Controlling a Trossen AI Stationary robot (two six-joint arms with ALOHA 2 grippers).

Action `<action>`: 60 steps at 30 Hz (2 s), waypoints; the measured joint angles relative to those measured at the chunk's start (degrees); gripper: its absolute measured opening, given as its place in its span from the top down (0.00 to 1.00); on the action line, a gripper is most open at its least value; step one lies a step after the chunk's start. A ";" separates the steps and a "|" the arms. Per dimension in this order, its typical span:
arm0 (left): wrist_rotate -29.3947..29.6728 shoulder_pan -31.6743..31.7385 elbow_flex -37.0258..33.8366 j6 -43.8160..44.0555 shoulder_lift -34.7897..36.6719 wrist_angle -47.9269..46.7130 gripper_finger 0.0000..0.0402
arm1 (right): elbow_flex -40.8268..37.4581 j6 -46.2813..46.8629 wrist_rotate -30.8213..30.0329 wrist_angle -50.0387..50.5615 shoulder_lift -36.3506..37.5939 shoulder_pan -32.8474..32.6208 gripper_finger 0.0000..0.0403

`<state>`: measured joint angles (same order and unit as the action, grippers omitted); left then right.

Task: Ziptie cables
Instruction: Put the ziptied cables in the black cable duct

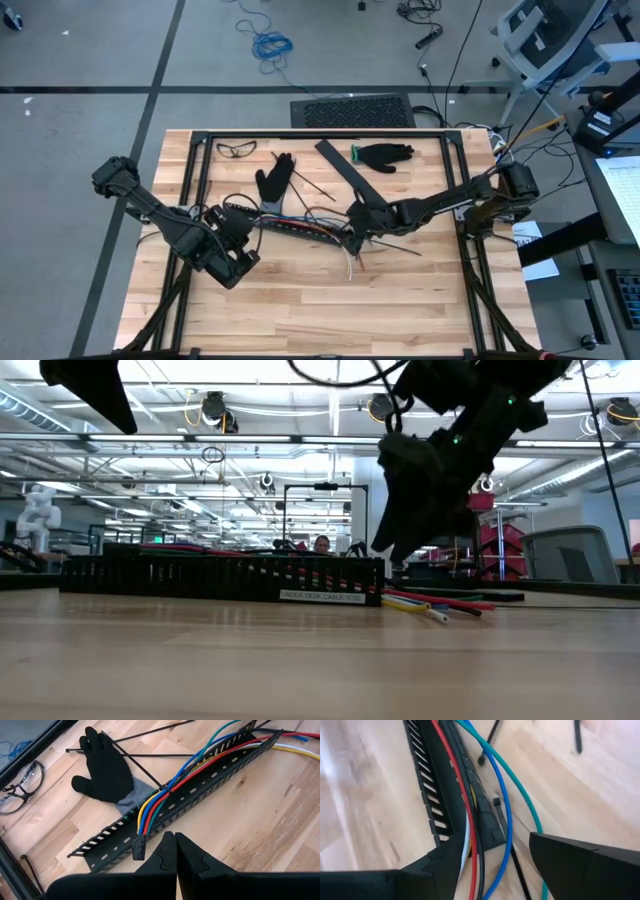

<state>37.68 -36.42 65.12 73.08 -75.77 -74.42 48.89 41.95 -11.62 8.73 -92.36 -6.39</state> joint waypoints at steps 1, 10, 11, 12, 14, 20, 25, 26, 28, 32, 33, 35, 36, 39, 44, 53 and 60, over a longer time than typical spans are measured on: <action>-0.01 0.02 0.00 0.00 0.00 0.00 1.00 | 0.02 -0.62 -0.04 0.70 0.60 0.01 0.44; -0.03 0.02 0.00 0.00 0.00 -0.01 1.00 | 0.01 -0.36 -0.83 1.34 -1.63 0.50 0.44; -0.03 0.00 0.00 0.02 0.00 -0.01 1.00 | 0.01 -0.35 -1.36 0.84 -1.74 0.61 0.44; -0.03 0.00 0.00 0.02 0.00 0.01 1.00 | 0.03 -0.30 -1.44 0.01 -1.80 0.67 0.44; -0.03 0.00 0.00 0.00 0.00 -0.01 1.00 | 0.05 -0.27 -1.62 -0.08 -1.85 0.82 0.45; -0.01 0.02 0.00 0.04 0.00 0.01 1.00 | 0.03 -0.50 -1.75 -0.33 -1.92 1.63 0.58; -0.01 0.02 0.00 0.09 0.00 0.00 1.00 | 0.03 -0.49 -1.53 -1.65 -1.92 1.95 0.71; -0.01 0.02 0.00 0.08 0.00 -0.01 1.00 | 0.03 -0.47 -1.53 -1.98 -1.92 1.92 0.73; -0.01 0.02 0.00 0.08 0.00 -0.01 1.00 | 0.03 -0.43 -1.55 -2.16 -1.92 1.75 0.74; -0.01 0.02 0.00 0.09 0.00 -0.01 1.00 | 0.03 -0.43 -1.79 -2.13 -1.92 1.68 0.74; 0.01 0.02 0.00 0.09 0.00 0.00 1.00 | 0.03 -0.43 -1.79 -2.09 -1.92 1.68 0.73; 0.00 0.02 0.00 0.09 0.00 -0.01 1.00 | 0.03 -0.38 -1.79 -2.11 -1.92 1.68 0.71; 0.01 0.02 0.00 0.10 0.00 0.01 1.00 | 0.03 -0.17 -1.79 -2.09 -1.92 1.56 0.69; 0.01 0.02 0.00 0.09 0.00 0.01 1.00 | 0.03 -0.05 -1.84 -1.76 -1.92 1.40 0.64; 0.03 0.02 0.00 0.09 0.00 -0.01 1.00 | 0.03 -0.80 -1.83 -1.67 -1.94 1.44 0.59; 0.12 0.02 0.00 0.08 0.00 -0.01 1.00 | 0.03 -0.72 0.14 -2.10 -5.68 1.42 0.64; 0.10 0.02 0.00 0.11 0.00 0.03 1.00 | 0.01 -0.71 -0.31 -6.00 -5.26 2.47 0.67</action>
<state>37.78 -36.40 65.12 73.19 -75.77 -74.39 48.90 41.23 -11.92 2.72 -97.62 -3.92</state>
